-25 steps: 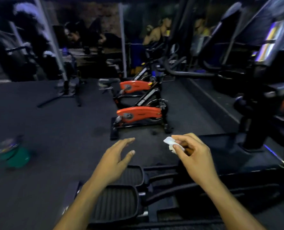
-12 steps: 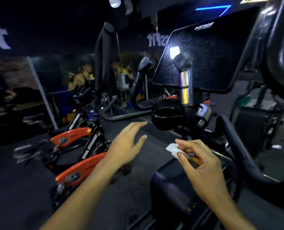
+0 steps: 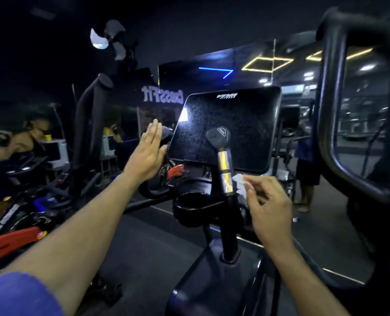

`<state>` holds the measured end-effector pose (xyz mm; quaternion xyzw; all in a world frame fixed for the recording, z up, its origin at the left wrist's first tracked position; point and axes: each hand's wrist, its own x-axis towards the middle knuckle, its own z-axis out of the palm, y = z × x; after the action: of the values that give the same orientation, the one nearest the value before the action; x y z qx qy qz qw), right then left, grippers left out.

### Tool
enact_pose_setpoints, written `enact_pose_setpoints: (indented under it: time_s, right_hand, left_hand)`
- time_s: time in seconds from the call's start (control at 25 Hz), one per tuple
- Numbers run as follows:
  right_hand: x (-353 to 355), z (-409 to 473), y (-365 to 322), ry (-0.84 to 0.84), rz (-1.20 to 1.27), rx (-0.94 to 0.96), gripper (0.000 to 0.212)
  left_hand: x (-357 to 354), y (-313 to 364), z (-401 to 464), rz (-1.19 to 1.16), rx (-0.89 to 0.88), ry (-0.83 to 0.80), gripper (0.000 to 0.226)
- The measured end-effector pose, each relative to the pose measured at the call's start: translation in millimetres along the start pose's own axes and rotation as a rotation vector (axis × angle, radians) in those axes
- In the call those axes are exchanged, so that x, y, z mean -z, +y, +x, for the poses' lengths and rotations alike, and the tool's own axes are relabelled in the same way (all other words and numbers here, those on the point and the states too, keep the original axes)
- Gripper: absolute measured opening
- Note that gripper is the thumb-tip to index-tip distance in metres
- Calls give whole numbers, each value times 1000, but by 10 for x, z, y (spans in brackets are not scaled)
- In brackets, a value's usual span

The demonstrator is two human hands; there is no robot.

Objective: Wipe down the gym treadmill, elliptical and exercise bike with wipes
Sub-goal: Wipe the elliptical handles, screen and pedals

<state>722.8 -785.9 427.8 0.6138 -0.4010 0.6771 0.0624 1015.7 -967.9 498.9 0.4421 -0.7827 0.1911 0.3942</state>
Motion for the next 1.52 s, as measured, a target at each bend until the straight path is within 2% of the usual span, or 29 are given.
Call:
enact_pose_setpoints:
  time_s: [0.08,0.32,0.52,0.64,0.76,0.88,0.96,1.16,1.24,1.4,1.44,1.52]
  right_hand:
    - [-140,-31,60,-13,-117,59,26]
    - [-321,85,100,40,-189,74,28]
    - [-632,904,71,121,-92,-31,23]
    - [-678,1235,77,92,-73,-96,26]
    - [-610,1532,-51,-139,-201,-67,30]
    - [-601,1959,-328,-548,-548,69,30]
    - [-665,2183,-501,-812,-775,226,31]
    - [-1025,2236,-745,-1257,-1175,714,31]
    - [-1022,2215,-731,-1349,-1283,878,22]
    - [-742,1978,-563,-1345,-1141,1203,15]
    - [-651,1865,-492,-1329,-1149,1243,16]
    - [-468,1566,-373,-1319,-1145,1206,19]
  left_hand:
    - [-141,-150,75,-46,-37,-21,63]
    - [-549,-320,142,-125,-66,225,57]
    - [-596,-398,133,-110,-127,229,60]
    - [-594,-405,136,-113,-137,234,61]
    - [-589,-414,127,-104,-151,240,61]
    - [-590,-414,133,-90,-149,249,61]
    - [-608,-431,119,-71,-156,259,61]
    - [-601,-459,119,-71,-170,276,60]
    - [-612,-462,112,-69,-172,271,60]
    - [-605,-472,108,-79,-182,266,61]
    - [-603,-468,98,-82,-182,265,61]
    - [-597,-460,92,-81,-183,257,61]
